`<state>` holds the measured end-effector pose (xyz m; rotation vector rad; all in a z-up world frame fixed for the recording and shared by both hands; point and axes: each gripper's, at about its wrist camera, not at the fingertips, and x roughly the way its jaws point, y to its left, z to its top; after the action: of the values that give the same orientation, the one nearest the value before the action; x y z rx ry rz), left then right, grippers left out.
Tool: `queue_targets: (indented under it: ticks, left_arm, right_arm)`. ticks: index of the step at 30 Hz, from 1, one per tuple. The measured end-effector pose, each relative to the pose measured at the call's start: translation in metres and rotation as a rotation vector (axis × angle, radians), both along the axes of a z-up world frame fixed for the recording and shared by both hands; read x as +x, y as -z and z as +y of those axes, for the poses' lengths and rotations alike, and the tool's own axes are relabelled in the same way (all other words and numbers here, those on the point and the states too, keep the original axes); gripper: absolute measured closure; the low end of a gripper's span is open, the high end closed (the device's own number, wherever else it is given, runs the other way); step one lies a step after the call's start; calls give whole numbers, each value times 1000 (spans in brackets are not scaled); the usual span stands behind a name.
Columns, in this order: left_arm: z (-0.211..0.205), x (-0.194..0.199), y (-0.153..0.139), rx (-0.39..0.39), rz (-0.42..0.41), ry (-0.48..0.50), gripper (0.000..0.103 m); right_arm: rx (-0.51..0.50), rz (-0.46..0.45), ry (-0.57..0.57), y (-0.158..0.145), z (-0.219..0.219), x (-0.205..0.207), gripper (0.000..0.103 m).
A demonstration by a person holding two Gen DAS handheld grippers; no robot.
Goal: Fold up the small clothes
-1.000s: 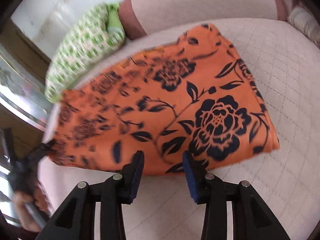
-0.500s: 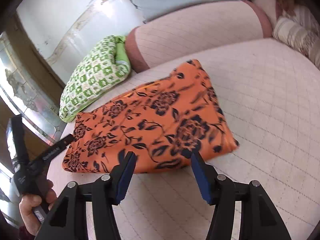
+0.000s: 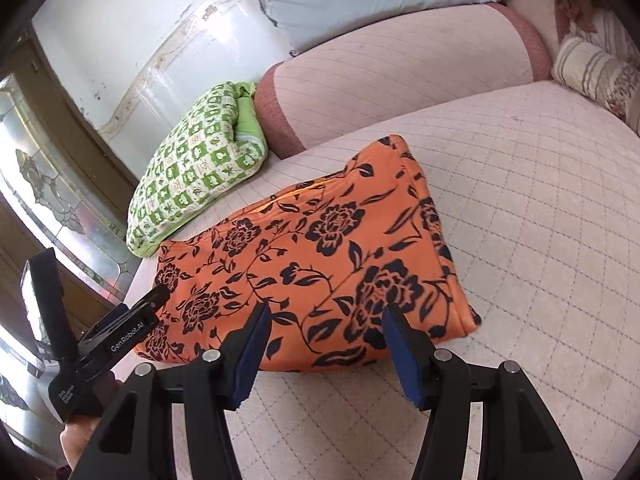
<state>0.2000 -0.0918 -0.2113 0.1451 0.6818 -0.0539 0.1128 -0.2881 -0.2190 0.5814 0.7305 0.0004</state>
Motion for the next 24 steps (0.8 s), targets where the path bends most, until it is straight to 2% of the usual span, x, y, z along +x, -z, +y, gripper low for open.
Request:
queue_targets:
  ticks: [10, 24]
  left_arm:
    - [16, -4, -4, 49, -43, 31, 17]
    - [53, 2, -11, 14, -47, 10, 17]
  right_arm:
    - [-1, -13, -28, -2, 26, 20, 42]
    - [-24, 5, -89, 8, 72, 47, 42]
